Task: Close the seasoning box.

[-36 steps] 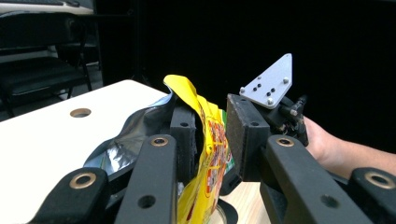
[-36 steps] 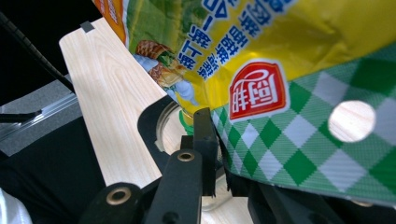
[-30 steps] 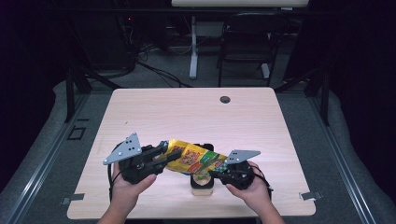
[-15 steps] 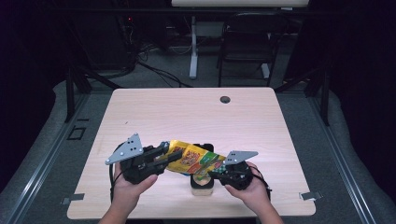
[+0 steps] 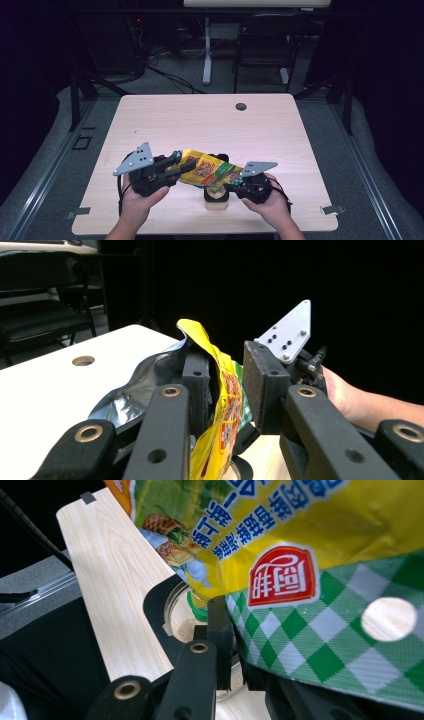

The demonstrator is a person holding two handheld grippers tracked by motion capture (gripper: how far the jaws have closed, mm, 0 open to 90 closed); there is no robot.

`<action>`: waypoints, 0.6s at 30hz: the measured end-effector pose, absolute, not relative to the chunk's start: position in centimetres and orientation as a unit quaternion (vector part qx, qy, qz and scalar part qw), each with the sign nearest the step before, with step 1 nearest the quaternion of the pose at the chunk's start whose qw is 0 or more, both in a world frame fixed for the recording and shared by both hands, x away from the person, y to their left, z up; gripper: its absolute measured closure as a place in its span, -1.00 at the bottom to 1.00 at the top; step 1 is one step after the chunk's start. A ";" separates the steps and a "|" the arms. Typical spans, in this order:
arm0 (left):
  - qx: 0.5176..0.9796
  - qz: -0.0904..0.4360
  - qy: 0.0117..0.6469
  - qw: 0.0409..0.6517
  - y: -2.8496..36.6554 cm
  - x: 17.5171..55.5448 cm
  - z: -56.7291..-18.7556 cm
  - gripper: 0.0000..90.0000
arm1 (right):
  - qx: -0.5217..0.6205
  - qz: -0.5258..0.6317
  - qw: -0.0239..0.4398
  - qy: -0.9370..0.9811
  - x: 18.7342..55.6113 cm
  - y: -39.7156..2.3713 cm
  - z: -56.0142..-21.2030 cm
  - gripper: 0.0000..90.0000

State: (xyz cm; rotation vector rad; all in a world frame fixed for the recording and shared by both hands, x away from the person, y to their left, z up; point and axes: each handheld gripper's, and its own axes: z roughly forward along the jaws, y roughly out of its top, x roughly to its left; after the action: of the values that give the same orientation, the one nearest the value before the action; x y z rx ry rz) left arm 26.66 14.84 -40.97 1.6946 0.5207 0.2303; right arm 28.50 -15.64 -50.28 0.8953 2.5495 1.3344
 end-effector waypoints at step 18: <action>0.742 0.098 0.224 0.624 14.4 26.8 -40.8 0.63 | 0.294 0.441 0.063 0.845 28.2 -16.2 -50.0 0.91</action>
State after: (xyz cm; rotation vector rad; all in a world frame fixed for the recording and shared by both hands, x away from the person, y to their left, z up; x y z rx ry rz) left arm 26.77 14.37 -40.80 1.7044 0.5132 0.2249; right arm 28.23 -16.19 -50.04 0.8890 2.5538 1.3335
